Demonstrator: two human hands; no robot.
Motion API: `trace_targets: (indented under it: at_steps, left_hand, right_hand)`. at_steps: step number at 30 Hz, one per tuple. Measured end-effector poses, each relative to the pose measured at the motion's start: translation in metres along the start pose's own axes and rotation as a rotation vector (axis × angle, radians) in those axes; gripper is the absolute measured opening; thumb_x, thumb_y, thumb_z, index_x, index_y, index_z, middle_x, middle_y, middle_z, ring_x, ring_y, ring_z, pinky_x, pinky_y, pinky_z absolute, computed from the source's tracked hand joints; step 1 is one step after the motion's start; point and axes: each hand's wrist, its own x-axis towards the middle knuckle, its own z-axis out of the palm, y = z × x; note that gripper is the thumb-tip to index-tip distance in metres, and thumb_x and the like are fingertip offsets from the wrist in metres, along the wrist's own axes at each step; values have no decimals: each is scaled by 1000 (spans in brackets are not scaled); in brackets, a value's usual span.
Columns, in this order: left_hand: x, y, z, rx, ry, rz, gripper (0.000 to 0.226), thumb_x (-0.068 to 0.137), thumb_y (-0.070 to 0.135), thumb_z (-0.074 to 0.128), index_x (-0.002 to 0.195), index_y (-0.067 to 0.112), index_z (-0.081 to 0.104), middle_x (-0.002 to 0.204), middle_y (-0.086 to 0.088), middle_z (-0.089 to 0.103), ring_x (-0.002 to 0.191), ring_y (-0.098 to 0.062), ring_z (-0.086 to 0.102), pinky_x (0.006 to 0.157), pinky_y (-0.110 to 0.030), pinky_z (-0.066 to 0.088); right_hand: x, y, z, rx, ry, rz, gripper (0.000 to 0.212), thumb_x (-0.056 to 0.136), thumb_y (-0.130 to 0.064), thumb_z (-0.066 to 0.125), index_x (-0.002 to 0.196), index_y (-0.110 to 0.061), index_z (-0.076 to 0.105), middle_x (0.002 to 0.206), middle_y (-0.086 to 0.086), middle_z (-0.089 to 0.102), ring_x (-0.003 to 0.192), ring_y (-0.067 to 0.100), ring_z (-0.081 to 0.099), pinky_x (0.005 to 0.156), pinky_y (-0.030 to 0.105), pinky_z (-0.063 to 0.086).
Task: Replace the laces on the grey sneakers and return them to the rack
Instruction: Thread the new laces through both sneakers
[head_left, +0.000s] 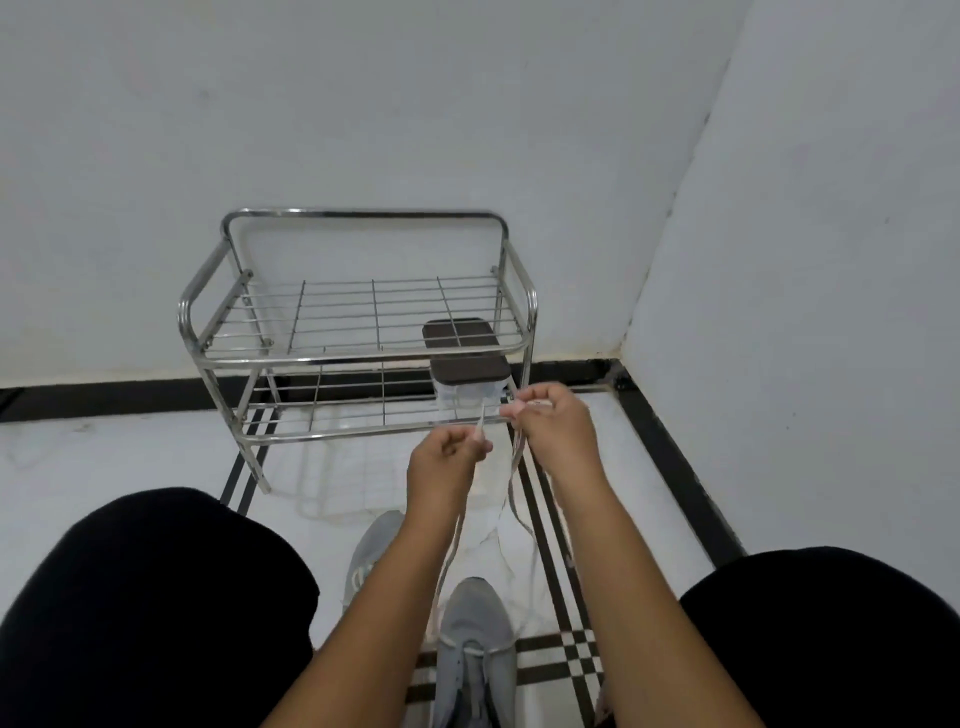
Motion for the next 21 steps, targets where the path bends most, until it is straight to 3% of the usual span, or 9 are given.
trace_targets:
  at_steps: [4, 9, 15, 21]
  left_hand:
    - [5, 64, 2, -71, -103, 114, 12, 92, 16, 62, 98, 6, 66, 82, -1, 72, 71, -1, 67, 64, -7, 48]
    - [5, 111, -1, -95, -192, 162, 15, 94, 17, 60, 101, 5, 64, 91, -9, 74, 76, -7, 71, 58, -8, 48]
    - [-2, 133, -3, -177, -153, 290, 10, 94, 15, 59, 98, 7, 64, 87, -3, 73, 70, -1, 65, 58, -13, 47]
    - [-8, 140, -2, -240, -149, 325, 10, 90, 15, 63, 96, 8, 67, 82, -3, 70, 70, -5, 63, 58, -16, 49]
  right_hand:
    - [4, -64, -25, 68, -114, -149, 11, 86, -6, 67, 82, -16, 64, 78, 1, 66, 75, 18, 62, 80, 38, 55]
    - [2, -117, -41, 41, -128, -264, 9, 87, -8, 68, 84, -16, 65, 81, 3, 65, 77, 13, 63, 73, 29, 56]
    - [-2, -143, -46, 121, -132, -367, 12, 86, -7, 69, 97, -11, 68, 80, 3, 64, 75, 12, 64, 75, 30, 59]
    - [-9, -152, -45, 41, -146, -437, 7, 83, -8, 72, 86, -14, 73, 77, 4, 72, 75, 16, 71, 78, 33, 60]
